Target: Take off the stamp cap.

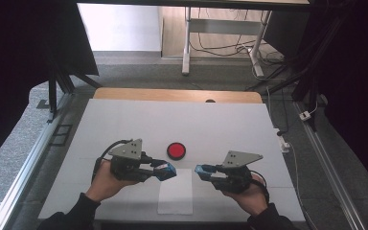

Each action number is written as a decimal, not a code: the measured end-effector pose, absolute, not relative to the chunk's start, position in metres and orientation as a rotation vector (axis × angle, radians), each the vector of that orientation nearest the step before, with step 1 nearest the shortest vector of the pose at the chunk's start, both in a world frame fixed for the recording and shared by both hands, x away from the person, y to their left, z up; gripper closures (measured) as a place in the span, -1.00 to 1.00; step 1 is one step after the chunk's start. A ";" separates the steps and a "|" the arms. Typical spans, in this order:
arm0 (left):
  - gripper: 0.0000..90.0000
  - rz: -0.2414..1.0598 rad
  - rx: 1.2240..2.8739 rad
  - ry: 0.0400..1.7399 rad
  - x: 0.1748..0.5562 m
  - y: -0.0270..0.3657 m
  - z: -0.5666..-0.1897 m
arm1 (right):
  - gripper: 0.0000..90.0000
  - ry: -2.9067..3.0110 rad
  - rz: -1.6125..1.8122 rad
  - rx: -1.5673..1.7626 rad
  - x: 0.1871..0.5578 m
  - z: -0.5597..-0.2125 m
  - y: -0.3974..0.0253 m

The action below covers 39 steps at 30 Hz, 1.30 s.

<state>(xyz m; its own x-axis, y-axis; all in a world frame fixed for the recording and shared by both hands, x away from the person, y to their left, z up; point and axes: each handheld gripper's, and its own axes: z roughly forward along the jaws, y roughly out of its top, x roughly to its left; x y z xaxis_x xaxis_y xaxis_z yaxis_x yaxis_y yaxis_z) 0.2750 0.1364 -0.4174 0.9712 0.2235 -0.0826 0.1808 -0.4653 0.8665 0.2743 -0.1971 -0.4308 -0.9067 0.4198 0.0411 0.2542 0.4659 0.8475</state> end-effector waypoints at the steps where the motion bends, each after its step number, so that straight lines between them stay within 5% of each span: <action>1: 0.55 0.054 2.066 0.288 0.275 0.136 -0.417 | 0.52 2.521 1.413 0.589 0.273 -0.430 -0.201; 39: 0.55 0.098 2.063 0.441 0.286 0.137 -0.419 | 0.52 2.328 1.307 0.905 0.251 -0.441 -0.279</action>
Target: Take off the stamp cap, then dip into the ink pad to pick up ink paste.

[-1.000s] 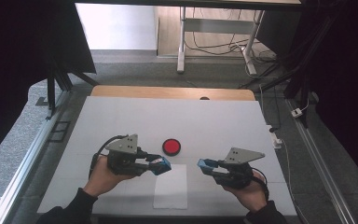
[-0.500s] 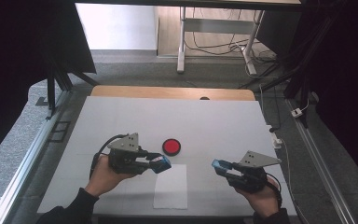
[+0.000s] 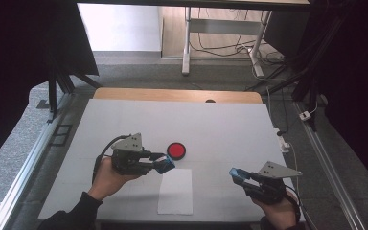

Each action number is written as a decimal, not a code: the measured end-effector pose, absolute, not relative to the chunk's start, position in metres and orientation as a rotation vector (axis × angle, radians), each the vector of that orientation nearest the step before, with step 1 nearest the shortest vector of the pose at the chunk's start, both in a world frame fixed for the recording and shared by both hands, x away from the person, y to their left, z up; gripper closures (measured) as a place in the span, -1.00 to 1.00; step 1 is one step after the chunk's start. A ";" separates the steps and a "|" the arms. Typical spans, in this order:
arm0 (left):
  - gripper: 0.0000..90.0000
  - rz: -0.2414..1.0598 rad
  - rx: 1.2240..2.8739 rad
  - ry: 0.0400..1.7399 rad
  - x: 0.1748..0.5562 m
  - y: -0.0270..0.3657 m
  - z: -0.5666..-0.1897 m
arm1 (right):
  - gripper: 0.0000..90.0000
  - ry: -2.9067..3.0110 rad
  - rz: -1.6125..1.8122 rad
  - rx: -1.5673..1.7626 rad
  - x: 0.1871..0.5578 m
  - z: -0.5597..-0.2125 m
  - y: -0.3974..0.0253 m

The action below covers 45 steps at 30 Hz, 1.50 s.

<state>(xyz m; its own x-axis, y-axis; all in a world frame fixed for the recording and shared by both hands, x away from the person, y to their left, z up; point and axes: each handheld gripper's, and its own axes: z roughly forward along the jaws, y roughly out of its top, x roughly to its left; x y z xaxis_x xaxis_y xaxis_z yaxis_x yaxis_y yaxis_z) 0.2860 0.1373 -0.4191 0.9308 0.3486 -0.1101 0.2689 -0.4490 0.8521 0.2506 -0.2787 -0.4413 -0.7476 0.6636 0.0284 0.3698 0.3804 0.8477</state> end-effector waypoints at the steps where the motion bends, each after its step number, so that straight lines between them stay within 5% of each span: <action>1: 0.55 0.098 2.063 0.444 0.286 0.137 -0.419 | 0.52 2.328 1.305 0.912 0.250 -0.442 -0.280; 45: 0.55 0.158 2.136 0.607 0.327 0.125 -0.426 | 0.52 2.373 1.268 1.012 0.244 -0.454 -0.295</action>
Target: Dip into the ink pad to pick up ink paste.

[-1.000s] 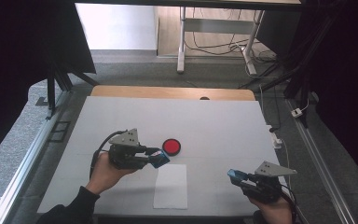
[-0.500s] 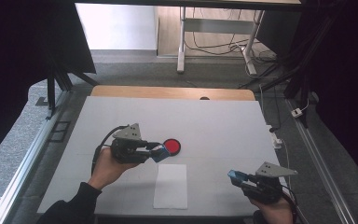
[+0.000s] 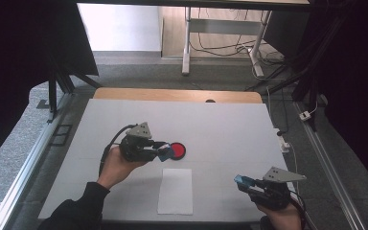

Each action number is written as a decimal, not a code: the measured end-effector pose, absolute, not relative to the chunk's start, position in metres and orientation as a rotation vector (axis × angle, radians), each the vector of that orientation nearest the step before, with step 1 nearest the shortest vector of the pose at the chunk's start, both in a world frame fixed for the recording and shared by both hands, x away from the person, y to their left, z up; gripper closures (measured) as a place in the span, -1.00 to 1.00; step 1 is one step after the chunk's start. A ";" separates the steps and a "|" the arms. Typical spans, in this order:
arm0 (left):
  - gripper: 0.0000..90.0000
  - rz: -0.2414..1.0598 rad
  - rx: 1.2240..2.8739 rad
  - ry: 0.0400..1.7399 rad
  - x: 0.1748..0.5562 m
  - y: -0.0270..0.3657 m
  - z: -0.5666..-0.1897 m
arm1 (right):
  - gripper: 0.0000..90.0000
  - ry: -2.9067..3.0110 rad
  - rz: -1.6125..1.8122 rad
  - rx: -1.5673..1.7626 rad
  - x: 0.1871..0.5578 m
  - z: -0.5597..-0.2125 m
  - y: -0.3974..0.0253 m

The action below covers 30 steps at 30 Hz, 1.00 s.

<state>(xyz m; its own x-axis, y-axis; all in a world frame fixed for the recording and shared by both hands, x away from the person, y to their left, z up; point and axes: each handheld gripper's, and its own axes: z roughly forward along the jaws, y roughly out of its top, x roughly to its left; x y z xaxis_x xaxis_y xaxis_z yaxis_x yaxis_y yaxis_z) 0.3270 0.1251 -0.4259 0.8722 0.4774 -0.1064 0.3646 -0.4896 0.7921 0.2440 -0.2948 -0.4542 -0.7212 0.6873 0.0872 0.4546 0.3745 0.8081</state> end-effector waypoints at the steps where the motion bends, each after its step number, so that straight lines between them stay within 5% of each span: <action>1: 0.55 0.157 2.133 0.617 0.329 0.124 -0.426 | 0.52 2.374 1.269 1.013 0.244 -0.454 -0.295; 30: 0.55 0.140 2.198 0.727 0.382 0.088 -0.457 | 0.52 2.378 1.295 0.992 0.243 -0.454 -0.297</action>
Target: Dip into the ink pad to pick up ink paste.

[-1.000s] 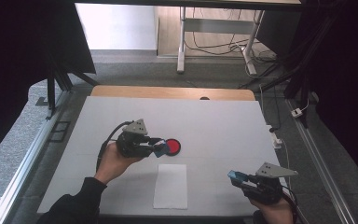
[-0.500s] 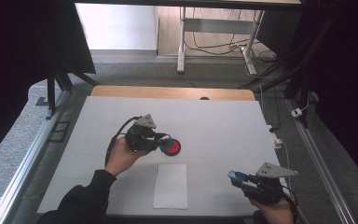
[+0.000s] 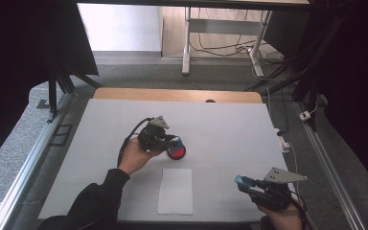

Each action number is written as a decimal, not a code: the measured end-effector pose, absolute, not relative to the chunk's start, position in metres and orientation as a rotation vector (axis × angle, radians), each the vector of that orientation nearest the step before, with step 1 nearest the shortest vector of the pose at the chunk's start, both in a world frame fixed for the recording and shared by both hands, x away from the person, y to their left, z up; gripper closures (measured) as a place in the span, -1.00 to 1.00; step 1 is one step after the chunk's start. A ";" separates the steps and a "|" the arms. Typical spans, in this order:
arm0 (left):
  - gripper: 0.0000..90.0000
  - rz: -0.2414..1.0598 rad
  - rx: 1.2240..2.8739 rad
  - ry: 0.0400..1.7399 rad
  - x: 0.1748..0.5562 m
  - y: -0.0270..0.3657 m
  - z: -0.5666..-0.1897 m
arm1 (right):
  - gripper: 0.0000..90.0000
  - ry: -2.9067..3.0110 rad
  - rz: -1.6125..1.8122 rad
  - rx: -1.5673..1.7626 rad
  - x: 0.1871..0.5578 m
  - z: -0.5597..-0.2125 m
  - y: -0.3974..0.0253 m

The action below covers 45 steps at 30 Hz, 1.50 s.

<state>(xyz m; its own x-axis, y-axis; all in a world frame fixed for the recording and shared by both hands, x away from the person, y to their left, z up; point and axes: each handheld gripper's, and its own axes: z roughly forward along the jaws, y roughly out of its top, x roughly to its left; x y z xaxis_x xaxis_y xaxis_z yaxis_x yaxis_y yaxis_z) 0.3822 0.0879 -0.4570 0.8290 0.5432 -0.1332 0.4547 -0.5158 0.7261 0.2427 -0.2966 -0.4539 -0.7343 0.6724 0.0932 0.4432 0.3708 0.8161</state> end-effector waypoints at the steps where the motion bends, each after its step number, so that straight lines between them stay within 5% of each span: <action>1: 0.55 0.142 2.202 0.727 0.383 0.087 -0.458 | 0.52 2.379 1.295 0.992 0.243 -0.454 -0.297; 37: 0.56 0.126 2.268 0.885 0.407 0.073 -0.487 | 0.52 2.386 1.283 0.978 0.242 -0.454 -0.296; 45: 0.57 0.203 2.315 0.850 0.400 0.065 -0.485 | 0.52 2.390 1.277 0.976 0.242 -0.454 -0.295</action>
<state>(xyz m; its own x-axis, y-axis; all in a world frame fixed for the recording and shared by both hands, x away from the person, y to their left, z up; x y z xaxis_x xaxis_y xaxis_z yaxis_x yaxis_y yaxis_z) 0.4003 0.0654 -0.4850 0.7776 0.6242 -0.0757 0.5229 -0.5751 0.6291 0.2419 -0.2954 -0.4541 -0.7400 0.6678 0.0807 0.4383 0.3876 0.8110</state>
